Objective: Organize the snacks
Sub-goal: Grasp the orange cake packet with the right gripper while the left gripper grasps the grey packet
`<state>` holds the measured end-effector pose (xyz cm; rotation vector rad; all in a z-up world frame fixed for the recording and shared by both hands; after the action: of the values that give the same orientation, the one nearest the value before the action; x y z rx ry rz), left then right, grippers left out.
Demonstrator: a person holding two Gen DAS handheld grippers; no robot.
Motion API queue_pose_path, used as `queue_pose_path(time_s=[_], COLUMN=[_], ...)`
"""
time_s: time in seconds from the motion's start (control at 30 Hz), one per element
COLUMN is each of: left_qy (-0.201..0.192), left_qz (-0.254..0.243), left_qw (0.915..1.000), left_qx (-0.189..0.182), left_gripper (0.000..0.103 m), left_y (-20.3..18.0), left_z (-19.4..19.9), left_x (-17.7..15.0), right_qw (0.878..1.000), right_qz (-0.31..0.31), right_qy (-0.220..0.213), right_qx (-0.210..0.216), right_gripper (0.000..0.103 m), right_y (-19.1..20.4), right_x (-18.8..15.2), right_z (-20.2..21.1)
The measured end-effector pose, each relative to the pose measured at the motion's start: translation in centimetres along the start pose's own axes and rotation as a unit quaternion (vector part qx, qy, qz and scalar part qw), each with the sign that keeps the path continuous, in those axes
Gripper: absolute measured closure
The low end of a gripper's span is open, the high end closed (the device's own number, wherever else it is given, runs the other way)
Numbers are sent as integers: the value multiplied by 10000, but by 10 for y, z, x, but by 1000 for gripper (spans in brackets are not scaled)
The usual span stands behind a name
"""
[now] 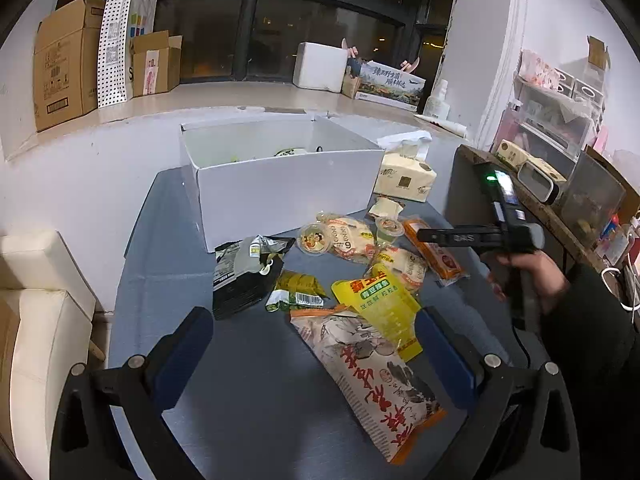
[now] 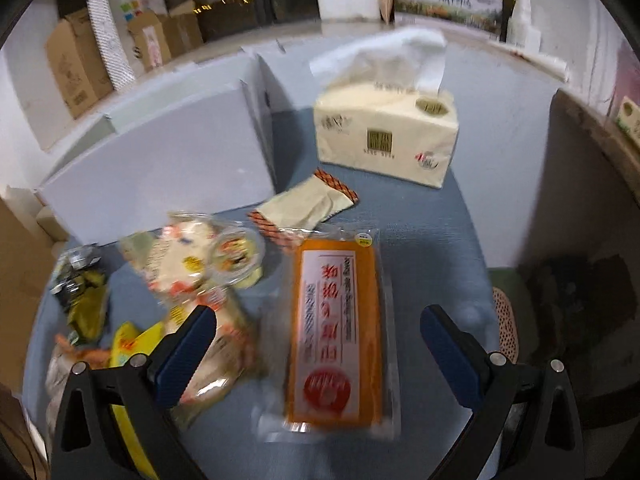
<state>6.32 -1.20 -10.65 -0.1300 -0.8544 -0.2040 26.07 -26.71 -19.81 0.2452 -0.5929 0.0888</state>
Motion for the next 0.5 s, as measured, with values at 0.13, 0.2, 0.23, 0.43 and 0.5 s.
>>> queue_pose_path(time_s=[0.13,0.2,0.23,0.43,0.5], left_qy=[78,112,128,228,299], left_qz=[39,78,101,254,253], left_qw=[10000,9999,9999,9994,9992], left_qx=[27,38,37,48,94], left_gripper=[0,0,0,0,0], left_y=[5,9,10,17,19], left_z=[-3,-5,-6,-17,-23], left_x=[-3,-5,-6,-11,-13], right_qw=[9993,9989,9986,9986,9992], right_qz=[16,17,54,92,71], right_qy=[312,413,454,197,173], right_qx=[-218,-241,-276,-488,-349], right_gripper=[0,2,4,42,44], right_y=[-4,-5,-5,-13,-17], right_x=[2,-1,-4,-6,-10], right_z=[-32,-40,-43,-34,-31])
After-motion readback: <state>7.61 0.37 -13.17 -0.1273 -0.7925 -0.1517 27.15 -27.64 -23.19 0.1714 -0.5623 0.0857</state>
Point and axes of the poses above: each gripper's, at about its wrist camera, not at the fingertips, and z roughly against the way its jaws point, y to its left, x to its top, the point moved 8 cm from there along -z, roughly the way its jaws point, and after that the axes turned 11 degrees about -z, right-handed, at the moved point
